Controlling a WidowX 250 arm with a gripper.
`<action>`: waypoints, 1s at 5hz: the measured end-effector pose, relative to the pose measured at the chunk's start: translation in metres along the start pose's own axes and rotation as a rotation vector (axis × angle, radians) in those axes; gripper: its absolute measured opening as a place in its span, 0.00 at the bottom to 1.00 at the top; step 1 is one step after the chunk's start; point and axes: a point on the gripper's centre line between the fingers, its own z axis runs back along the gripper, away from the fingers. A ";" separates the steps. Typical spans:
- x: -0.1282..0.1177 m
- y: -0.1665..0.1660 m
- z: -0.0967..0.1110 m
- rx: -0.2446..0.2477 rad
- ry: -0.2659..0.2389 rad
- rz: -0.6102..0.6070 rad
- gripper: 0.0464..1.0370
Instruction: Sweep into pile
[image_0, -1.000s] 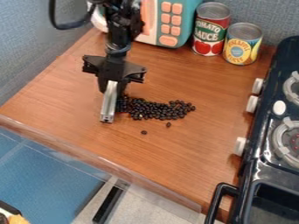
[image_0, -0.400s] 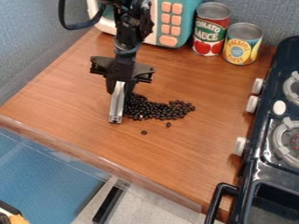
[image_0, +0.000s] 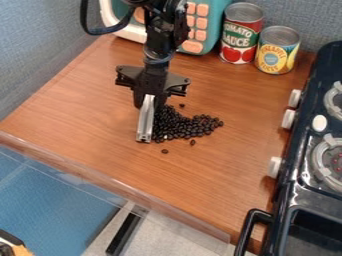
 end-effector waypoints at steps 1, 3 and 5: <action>0.002 0.008 0.001 0.003 0.003 -0.001 0.30; 0.001 0.017 0.003 0.013 0.005 0.008 0.30; 0.001 0.034 0.005 0.032 0.004 0.001 0.30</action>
